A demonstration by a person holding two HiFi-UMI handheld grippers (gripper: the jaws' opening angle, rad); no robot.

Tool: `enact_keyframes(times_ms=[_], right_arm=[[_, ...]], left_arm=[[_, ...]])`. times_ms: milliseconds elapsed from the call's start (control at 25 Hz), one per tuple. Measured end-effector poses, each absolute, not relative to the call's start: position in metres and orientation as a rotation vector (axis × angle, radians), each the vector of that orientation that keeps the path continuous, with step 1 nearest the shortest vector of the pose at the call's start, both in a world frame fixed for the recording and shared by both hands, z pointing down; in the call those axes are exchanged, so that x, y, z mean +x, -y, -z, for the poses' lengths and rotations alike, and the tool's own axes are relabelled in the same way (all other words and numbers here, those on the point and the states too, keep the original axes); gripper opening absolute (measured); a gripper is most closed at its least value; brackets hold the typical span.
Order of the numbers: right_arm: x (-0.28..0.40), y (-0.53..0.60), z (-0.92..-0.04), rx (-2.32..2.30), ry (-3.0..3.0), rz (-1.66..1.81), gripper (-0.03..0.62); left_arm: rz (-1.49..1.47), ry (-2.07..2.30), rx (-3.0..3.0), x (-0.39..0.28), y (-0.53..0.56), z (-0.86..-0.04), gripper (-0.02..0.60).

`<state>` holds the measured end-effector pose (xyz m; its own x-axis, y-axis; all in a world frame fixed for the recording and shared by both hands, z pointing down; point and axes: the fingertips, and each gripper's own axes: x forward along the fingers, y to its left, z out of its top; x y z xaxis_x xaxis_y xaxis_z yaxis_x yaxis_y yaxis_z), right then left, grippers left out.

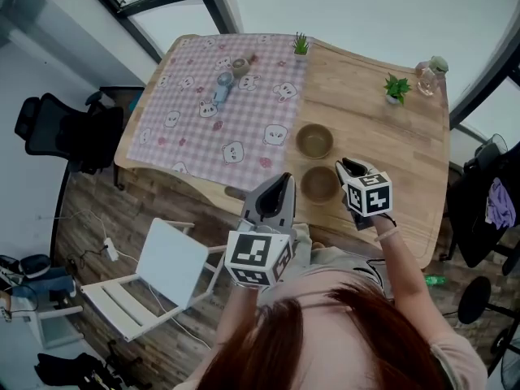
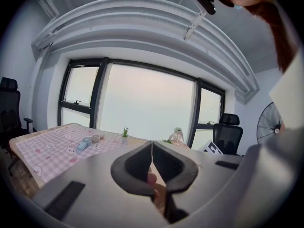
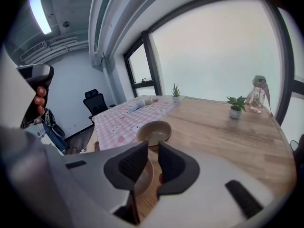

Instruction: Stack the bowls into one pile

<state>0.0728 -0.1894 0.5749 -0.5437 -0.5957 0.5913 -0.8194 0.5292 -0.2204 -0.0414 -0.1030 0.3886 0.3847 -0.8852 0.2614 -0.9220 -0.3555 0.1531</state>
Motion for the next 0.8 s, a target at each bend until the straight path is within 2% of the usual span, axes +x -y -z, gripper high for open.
enact_keyframes(times_ms=[800], right_arm=[[0.065, 0.155, -0.617, 1.122, 2.228, -0.753, 0.075]], left_arm=[[-0.219, 1.556, 2.384, -0.048, 0.092, -0.395, 0.012]])
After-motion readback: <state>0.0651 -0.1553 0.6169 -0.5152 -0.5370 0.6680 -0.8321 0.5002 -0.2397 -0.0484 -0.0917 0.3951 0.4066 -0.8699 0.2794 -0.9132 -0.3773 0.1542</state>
